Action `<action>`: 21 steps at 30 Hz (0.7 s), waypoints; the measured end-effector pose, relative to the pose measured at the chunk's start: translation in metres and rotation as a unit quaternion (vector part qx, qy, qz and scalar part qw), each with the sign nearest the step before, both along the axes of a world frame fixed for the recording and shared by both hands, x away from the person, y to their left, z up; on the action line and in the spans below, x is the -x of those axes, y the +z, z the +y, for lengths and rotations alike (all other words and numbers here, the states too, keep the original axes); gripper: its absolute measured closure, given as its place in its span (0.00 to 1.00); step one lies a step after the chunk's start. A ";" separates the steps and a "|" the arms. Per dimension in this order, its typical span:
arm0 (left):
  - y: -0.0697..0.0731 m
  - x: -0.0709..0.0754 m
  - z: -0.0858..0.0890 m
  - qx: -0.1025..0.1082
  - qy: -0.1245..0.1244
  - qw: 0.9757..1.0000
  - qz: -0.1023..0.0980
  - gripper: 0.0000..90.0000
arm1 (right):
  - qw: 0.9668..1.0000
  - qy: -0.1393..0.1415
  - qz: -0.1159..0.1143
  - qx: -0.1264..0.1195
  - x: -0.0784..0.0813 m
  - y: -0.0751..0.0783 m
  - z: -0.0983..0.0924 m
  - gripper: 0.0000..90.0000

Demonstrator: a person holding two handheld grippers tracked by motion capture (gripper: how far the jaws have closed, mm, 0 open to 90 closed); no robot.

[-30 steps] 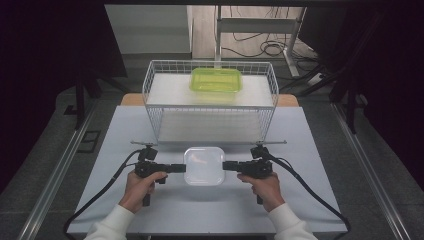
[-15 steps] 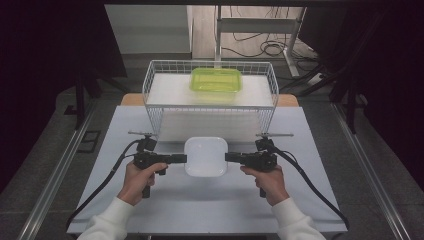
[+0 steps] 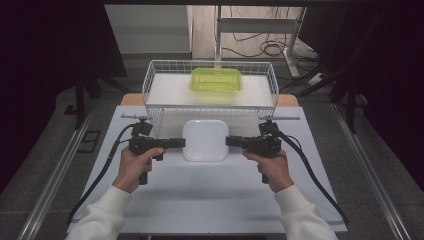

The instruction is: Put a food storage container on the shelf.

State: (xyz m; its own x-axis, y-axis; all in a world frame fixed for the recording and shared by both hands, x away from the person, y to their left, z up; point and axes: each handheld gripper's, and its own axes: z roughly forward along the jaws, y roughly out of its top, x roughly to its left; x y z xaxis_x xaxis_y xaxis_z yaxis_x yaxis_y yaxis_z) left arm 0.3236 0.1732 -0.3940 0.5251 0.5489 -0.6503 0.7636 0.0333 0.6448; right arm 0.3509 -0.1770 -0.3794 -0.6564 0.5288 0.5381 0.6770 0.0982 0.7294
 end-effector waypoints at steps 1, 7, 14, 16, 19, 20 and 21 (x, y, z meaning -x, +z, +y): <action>0.003 0.000 0.000 0.001 0.000 1.000 -0.003 0.88 | 1.000 0.000 -0.003 0.000 0.000 0.003 0.000 0.85; 0.022 -0.003 -0.002 0.004 0.001 1.000 -0.019 0.88 | 1.000 -0.002 -0.019 -0.001 -0.002 0.023 -0.002 0.85; 0.044 -0.008 -0.003 0.001 0.000 0.999 -0.038 0.88 | 0.999 -0.005 -0.042 -0.005 -0.004 0.045 -0.003 0.85; 0.050 -0.010 -0.004 0.000 0.001 0.999 -0.042 0.88 | 0.999 -0.005 -0.046 -0.006 -0.006 0.051 -0.004 0.85; 0.061 -0.013 -0.005 -0.003 0.002 0.999 -0.050 0.88 | 0.998 -0.008 -0.054 -0.006 -0.009 0.059 -0.004 0.85; 0.065 -0.014 -0.006 -0.004 0.002 0.999 -0.053 0.88 | 0.998 -0.009 -0.055 -0.008 -0.010 0.062 -0.004 0.85; 0.069 -0.016 -0.006 -0.005 0.002 0.998 -0.055 0.88 | 0.998 -0.010 -0.057 -0.008 -0.011 0.066 -0.005 0.85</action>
State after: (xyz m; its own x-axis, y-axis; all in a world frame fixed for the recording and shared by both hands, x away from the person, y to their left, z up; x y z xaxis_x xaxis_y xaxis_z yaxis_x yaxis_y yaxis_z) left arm 0.3392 0.1672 -0.3253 0.5907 0.5579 -0.5829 0.6878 0.0295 0.7253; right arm 0.3618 -0.1816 -0.3137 -0.7028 0.5340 0.4699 0.5919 0.0726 0.8027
